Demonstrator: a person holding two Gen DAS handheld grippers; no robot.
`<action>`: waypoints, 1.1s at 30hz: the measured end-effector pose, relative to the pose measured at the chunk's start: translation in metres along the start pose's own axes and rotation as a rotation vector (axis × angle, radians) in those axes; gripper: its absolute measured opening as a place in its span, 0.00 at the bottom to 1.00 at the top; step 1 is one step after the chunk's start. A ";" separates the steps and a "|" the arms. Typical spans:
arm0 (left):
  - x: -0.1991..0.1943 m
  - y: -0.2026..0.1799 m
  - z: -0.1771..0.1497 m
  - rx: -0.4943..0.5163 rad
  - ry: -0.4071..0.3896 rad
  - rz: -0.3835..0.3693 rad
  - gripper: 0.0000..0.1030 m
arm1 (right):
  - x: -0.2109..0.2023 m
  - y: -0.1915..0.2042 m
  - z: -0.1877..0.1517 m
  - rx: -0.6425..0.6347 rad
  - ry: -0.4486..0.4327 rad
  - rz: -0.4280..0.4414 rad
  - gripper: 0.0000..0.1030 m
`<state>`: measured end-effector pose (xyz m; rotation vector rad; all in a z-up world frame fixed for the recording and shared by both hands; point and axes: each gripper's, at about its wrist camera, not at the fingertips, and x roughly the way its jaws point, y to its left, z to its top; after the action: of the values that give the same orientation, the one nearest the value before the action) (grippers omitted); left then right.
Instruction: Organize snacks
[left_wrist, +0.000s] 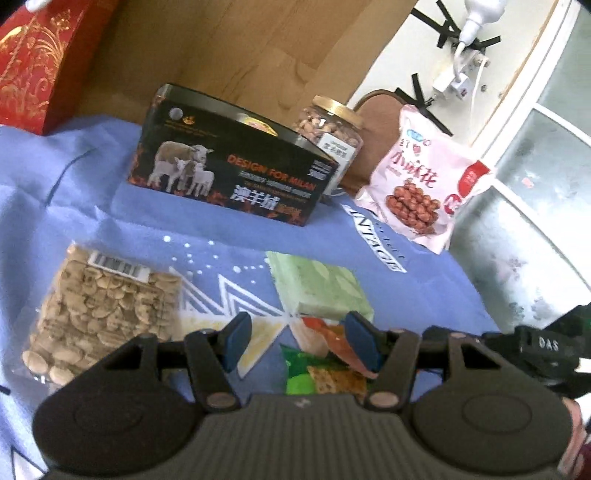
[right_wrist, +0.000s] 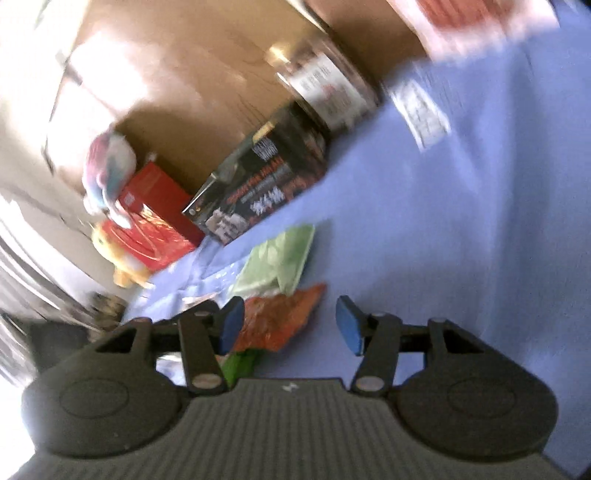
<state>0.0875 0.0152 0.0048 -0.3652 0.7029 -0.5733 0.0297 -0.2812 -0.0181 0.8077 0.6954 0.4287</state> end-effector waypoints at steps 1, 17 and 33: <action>0.000 0.000 -0.001 0.002 0.002 -0.011 0.56 | 0.002 0.001 0.000 0.012 0.009 0.011 0.55; 0.000 0.005 -0.002 -0.031 0.018 -0.089 0.56 | 0.028 0.013 -0.010 0.021 0.091 0.050 0.20; -0.003 0.015 -0.001 -0.106 -0.006 -0.132 0.61 | 0.024 0.035 -0.017 -0.071 0.090 0.118 0.14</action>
<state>0.0907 0.0283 -0.0013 -0.5147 0.7083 -0.6613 0.0314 -0.2369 -0.0090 0.7688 0.7136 0.5963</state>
